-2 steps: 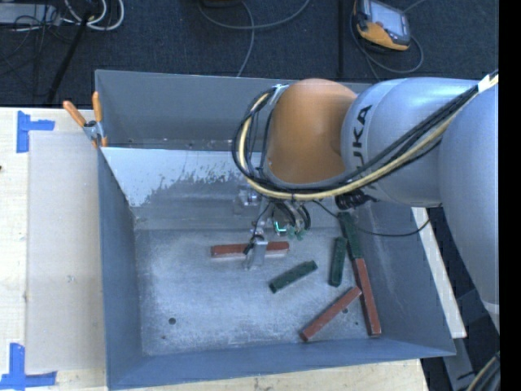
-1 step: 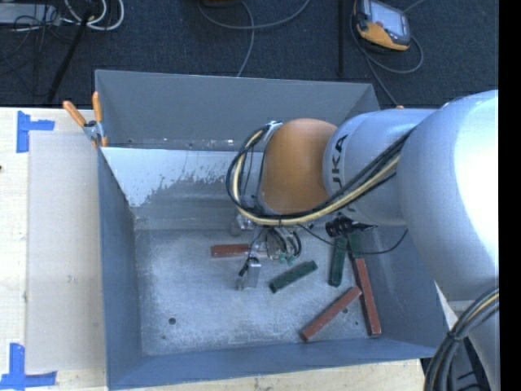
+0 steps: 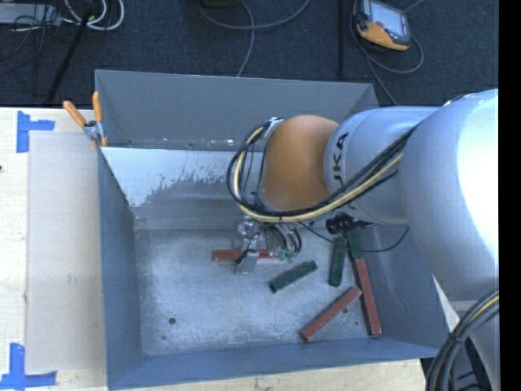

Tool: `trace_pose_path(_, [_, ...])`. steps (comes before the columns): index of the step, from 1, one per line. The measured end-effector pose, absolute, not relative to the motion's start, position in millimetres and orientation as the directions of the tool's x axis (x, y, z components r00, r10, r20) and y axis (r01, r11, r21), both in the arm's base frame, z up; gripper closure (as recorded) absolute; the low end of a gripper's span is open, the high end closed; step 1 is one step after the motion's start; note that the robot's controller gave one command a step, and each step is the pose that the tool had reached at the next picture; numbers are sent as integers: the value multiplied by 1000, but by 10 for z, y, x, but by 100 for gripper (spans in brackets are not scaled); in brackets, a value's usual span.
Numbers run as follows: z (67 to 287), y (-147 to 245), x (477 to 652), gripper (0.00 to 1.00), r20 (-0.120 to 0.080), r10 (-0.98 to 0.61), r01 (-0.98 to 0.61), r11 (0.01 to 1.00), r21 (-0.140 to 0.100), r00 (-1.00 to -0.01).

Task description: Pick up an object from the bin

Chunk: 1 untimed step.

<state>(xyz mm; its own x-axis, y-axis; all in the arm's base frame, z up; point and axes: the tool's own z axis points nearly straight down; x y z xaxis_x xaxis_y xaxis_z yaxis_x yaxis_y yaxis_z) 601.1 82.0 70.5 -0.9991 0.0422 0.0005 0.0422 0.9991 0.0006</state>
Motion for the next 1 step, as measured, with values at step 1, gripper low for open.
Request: trace_pose_path(1, [2153,1305,5943,100,-8,15,15,1000,3,-1000])
